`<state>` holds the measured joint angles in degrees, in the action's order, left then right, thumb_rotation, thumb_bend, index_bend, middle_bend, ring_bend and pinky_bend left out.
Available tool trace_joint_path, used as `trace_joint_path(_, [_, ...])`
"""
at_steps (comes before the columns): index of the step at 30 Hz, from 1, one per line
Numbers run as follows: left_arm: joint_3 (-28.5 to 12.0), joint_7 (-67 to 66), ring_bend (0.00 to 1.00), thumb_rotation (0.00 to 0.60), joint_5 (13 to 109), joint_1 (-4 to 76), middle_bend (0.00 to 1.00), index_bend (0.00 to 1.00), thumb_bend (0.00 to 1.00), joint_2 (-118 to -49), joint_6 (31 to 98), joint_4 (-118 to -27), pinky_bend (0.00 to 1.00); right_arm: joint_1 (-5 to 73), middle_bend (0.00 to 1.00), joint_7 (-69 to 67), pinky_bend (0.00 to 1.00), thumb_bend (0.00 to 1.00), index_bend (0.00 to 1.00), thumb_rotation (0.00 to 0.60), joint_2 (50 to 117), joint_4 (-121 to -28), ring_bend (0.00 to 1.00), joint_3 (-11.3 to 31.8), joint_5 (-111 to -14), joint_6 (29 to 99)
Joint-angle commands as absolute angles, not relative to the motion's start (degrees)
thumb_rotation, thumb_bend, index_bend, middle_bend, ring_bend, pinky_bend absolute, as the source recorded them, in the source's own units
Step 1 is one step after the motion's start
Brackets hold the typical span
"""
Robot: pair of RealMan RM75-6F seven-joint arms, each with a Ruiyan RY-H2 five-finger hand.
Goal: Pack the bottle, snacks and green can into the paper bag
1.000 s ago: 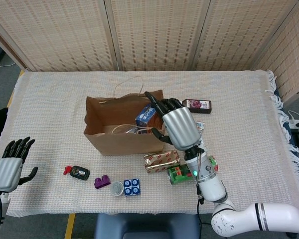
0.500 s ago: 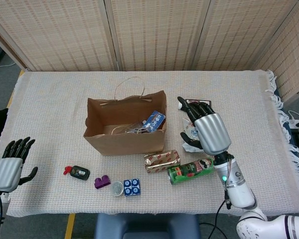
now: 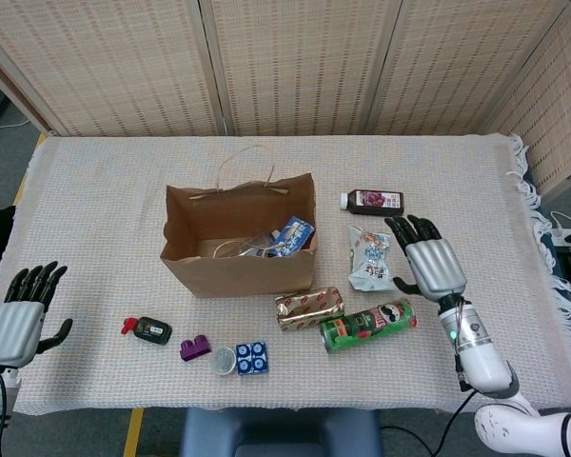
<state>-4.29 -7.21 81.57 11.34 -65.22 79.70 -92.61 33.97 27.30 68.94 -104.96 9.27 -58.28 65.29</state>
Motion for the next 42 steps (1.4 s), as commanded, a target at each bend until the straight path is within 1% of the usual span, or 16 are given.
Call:
trace_joint_path(1, [-4.3, -7.1, 0.0, 0.6, 81.6, 11.4, 0.0, 0.05, 0.34, -65.2, 79.7, -92.6, 0.0, 37.1, 0.02, 31.7, 0.07, 0.12, 0.0, 0.6, 72.7, -102.2, 0.0, 9.7, -53.4, 62.5])
trace_joint_path(7, [-4.3, -6.2, 0.0, 0.6, 81.7, 11.4, 0.0, 0.05, 0.34, -65.0, 79.4, -92.5, 0.0, 40.9, 0.02, 38.5, 0.07, 0.11, 0.0, 0.6, 77.7, -100.0, 0.0, 9.8, -47.1, 61.6])
trace_joint_path(15, [-4.1, -4.8, 0.0, 0.6, 82.1, 11.5, 0.0, 0.05, 0.34, -64.7, 79.1, -92.3, 0.0, 44.1, 0.02, 45.6, 0.07, 0.11, 0.0, 0.6, 82.3, -96.7, 0.0, 8.1, -39.4, 61.3])
trace_joint_path(21, [-4.0, -4.5, 0.0, 0.6, 82.2, 11.5, 0.0, 0.05, 0.34, -64.6, 79.1, -92.1, 0.0, 45.9, 0.0, 49.0, 0.06, 0.06, 0.0, 0.6, 85.2, -93.4, 0.0, 7.5, -34.2, 61.5])
trace_joint_path(27, [-4.1, -4.5, 0.0, 0.6, 82.2, 11.5, 0.0, 0.05, 0.34, -64.6, 79.1, -92.2, 0.0, 47.3, 0.0, 49.8, 0.06, 0.06, 0.0, 0.6, 88.5, -89.4, 0.0, 7.9, -31.4, 61.6])
trace_joint_path(33, [-4.0, -4.4, 0.0, 0.6, 82.2, 11.5, 0.0, 0.05, 0.34, -64.6, 79.1, -92.2, 0.0, 47.6, 0.0, 50.3, 0.05, 0.05, 0.0, 0.6, 89.7, -87.3, 0.0, 7.5, -30.7, 61.7])
trace_joint_path(38, [-4.0, -4.2, 0.0, 0.6, 82.4, 11.6, 0.0, 0.05, 0.34, -64.6, 79.1, -92.1, 0.0, 48.5, 0.0, 51.4, 0.03, 0.05, 0.0, 0.6, 92.4, -81.5, 0.0, 8.1, -27.8, 61.0])
trace_joint_path(42, [-4.0, -4.1, 0.0, 0.6, 82.4, 11.6, 0.0, 0.05, 0.34, -64.6, 79.1, -92.1, 0.0, 49.4, 0.0, 52.6, 0.03, 0.05, 0.0, 0.6, 94.1, -78.6, 0.0, 8.4, -26.2, 60.4])
